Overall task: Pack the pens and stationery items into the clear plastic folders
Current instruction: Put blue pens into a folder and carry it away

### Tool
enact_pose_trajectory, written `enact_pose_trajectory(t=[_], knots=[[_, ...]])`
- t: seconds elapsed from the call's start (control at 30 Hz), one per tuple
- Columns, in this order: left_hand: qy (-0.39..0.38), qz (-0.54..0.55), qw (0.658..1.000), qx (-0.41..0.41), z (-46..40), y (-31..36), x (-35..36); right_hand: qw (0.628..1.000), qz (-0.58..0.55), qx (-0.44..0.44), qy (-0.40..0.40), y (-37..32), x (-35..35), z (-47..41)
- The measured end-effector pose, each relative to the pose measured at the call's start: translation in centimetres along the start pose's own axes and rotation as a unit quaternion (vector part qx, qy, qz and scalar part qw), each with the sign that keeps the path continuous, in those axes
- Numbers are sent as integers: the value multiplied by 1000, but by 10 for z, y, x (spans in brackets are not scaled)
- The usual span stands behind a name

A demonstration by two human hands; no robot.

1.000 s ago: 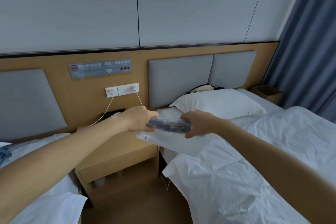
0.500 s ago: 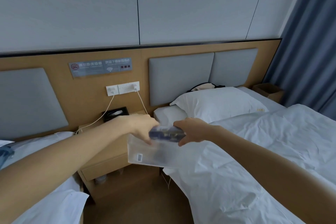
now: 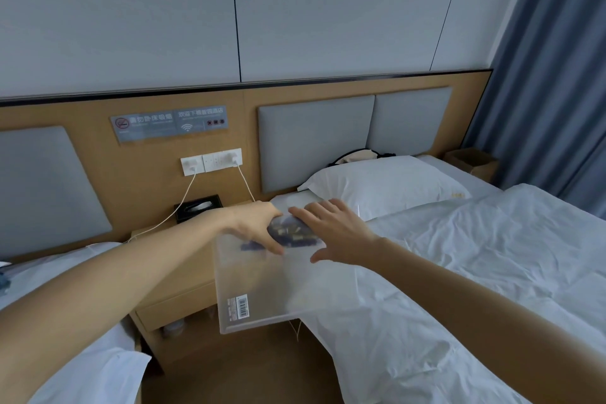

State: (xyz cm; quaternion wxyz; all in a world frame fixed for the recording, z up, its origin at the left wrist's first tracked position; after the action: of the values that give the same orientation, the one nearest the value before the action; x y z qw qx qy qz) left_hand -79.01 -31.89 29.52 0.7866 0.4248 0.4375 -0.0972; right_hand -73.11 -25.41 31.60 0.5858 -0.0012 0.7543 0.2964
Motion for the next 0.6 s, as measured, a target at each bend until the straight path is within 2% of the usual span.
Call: enact_pose_trajectory(t=[0.13, 0.43, 0.6], knots=[[-26, 58, 998, -13, 1, -5, 1, 997, 11, 4, 72, -4, -4, 4], [-31, 104, 994, -26, 6, -7, 2, 996, 23, 11, 80, -11, 2, 3], [-60, 129, 990, -26, 11, -5, 10, 994, 10, 19, 107, -13, -7, -2]])
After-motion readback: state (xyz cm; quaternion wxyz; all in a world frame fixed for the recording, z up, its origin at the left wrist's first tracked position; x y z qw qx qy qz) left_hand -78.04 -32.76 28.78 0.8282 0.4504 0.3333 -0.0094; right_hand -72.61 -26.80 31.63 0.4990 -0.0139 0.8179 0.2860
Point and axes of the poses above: each hand's wrist, its own z-axis away from the middle knuckle, its own x-axis out of the palm, y = z × x, the point moved 10 cm from there along -z, towards the middle knuckle, and after that the axes turned 12 degrees about z, right-handed, at the moved point
